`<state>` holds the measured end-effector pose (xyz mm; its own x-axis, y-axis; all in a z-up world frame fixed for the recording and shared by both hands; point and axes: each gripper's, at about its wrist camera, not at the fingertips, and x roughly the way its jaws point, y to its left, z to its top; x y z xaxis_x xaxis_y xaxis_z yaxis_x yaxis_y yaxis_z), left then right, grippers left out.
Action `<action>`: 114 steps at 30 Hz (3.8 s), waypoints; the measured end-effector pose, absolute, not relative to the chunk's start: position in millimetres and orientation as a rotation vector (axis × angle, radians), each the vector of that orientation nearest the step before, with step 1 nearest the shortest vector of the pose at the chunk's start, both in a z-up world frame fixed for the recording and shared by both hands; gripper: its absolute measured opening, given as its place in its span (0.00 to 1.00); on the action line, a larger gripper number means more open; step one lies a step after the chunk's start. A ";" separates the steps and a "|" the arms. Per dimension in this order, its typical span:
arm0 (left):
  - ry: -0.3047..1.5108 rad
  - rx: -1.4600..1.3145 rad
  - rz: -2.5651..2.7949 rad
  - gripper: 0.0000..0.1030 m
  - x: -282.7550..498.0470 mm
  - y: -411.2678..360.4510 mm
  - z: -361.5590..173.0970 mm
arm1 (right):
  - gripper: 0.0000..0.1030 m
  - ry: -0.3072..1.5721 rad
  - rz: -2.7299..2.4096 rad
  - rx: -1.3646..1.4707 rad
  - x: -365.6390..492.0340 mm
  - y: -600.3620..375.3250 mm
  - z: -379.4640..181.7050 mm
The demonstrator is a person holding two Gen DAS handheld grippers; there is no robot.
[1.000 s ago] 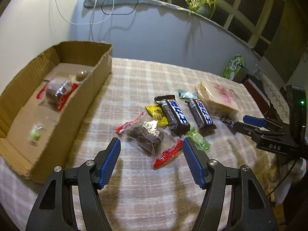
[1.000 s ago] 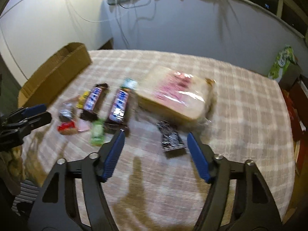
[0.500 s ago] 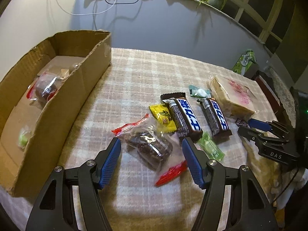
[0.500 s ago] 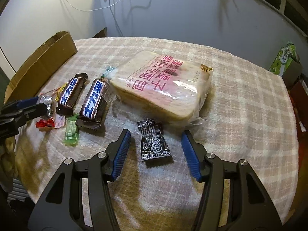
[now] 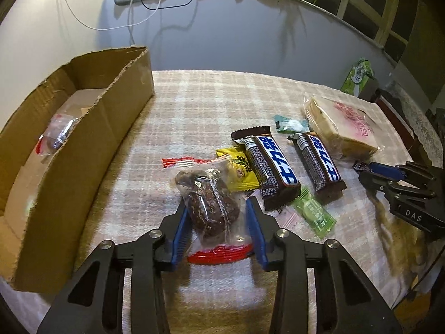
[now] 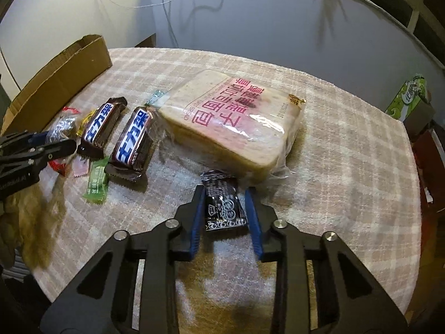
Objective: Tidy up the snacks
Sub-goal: 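Grasp the large clear bag of brown snack with the left gripper while the right grasps the black packet, then carry the brown snack bag and black packet over the cardboard box with both grippers, then open the right gripper to drop the black packet while the left drops the brown bag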
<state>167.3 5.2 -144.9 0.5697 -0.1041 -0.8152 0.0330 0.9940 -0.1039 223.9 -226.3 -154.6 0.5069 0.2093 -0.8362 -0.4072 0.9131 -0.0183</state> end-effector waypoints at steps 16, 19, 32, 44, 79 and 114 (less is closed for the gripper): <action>0.908 -0.142 -0.094 0.32 145.9 19.2 -127.0 | 0.25 0.947 0.379 -0.163 207.3 -234.4 -138.4; 0.891 -0.149 -0.097 0.32 140.8 21.4 -119.6 | 0.25 0.931 0.384 -0.155 204.0 -233.7 -130.4; 0.787 -0.175 -0.060 0.32 118.4 51.6 -81.6 | 0.25 0.840 0.463 -0.143 195.2 -197.9 -85.5; 0.717 -0.179 0.012 0.32 108.0 95.7 -62.5 | 0.25 0.776 0.591 -0.155 196.3 -115.4 -59.0; 0.719 -0.254 0.148 0.32 113.5 191.7 -78.0 | 0.25 0.788 0.792 -0.233 229.1 66.8 -59.8; 0.708 -0.251 0.155 0.59 120.0 192.7 -74.6 | 0.82 0.745 0.693 -0.234 241.9 53.4 -56.6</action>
<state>120.0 192.7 -74.6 0.7502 0.0560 -0.6589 -0.2252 0.9585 -0.1749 241.9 53.4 -56.6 0.5275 0.4940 -0.6912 -0.6533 0.7560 0.0418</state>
